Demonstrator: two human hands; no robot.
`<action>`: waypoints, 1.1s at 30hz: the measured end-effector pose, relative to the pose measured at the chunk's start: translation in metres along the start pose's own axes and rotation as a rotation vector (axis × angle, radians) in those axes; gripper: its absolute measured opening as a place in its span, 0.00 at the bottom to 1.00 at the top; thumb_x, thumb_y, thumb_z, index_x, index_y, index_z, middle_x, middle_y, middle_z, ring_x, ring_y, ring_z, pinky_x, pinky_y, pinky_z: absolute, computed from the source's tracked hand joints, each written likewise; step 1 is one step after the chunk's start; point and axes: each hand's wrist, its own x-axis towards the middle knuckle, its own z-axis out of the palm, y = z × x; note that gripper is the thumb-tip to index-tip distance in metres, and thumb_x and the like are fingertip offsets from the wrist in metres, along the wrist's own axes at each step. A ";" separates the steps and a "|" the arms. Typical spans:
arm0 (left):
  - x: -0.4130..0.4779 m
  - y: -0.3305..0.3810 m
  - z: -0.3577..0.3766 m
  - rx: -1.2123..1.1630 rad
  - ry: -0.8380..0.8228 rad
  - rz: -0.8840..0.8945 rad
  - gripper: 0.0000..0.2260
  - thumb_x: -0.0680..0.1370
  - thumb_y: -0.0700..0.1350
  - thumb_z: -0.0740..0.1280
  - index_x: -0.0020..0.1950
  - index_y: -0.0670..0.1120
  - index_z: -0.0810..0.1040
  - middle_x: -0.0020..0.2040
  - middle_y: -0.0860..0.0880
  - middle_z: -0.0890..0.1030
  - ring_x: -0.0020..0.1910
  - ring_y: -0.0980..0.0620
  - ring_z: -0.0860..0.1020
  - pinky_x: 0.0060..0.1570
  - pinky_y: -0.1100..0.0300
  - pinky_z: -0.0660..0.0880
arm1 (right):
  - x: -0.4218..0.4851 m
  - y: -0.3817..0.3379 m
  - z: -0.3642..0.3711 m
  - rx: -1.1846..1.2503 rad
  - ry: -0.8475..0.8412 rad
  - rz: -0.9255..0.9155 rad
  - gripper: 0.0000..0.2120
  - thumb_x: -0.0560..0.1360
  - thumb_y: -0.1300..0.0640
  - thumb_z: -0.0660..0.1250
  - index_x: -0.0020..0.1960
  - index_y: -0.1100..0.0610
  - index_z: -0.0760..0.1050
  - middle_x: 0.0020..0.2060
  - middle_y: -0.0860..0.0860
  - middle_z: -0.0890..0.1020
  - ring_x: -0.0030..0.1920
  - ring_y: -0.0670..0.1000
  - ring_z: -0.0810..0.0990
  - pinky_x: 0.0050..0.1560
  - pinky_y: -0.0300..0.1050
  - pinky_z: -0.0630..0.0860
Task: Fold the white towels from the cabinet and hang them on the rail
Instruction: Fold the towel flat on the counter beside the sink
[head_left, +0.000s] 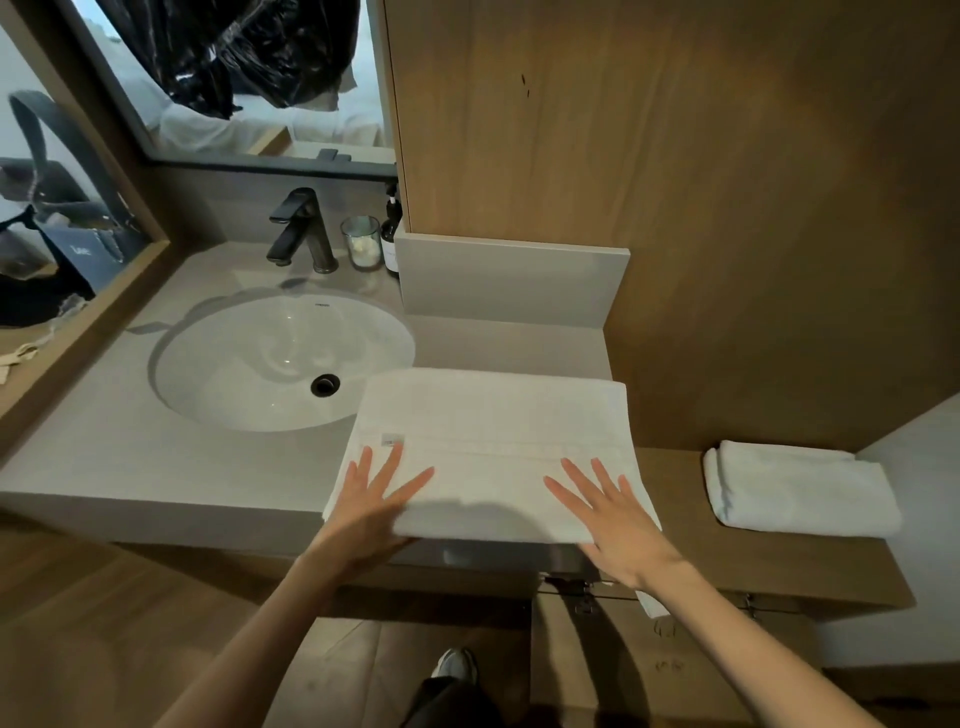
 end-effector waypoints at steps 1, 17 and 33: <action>-0.004 0.002 -0.003 -0.025 0.012 0.005 0.34 0.75 0.61 0.65 0.77 0.61 0.51 0.78 0.45 0.45 0.75 0.30 0.44 0.69 0.41 0.40 | -0.004 0.001 -0.004 0.024 -0.006 0.001 0.37 0.81 0.49 0.60 0.77 0.38 0.37 0.76 0.43 0.33 0.76 0.54 0.33 0.75 0.54 0.39; 0.016 -0.013 -0.095 -0.590 0.297 -0.421 0.09 0.75 0.54 0.70 0.49 0.50 0.81 0.46 0.48 0.82 0.50 0.46 0.78 0.45 0.57 0.70 | -0.006 0.040 -0.046 1.098 0.493 0.491 0.10 0.74 0.56 0.72 0.54 0.53 0.79 0.48 0.45 0.80 0.51 0.46 0.77 0.47 0.41 0.76; 0.135 -0.047 -0.085 -0.827 0.300 -0.645 0.16 0.77 0.53 0.67 0.57 0.42 0.75 0.48 0.46 0.74 0.52 0.42 0.74 0.49 0.56 0.65 | 0.094 0.066 -0.049 1.236 0.496 0.719 0.04 0.79 0.57 0.64 0.54 0.54 0.74 0.55 0.57 0.77 0.54 0.57 0.76 0.49 0.48 0.74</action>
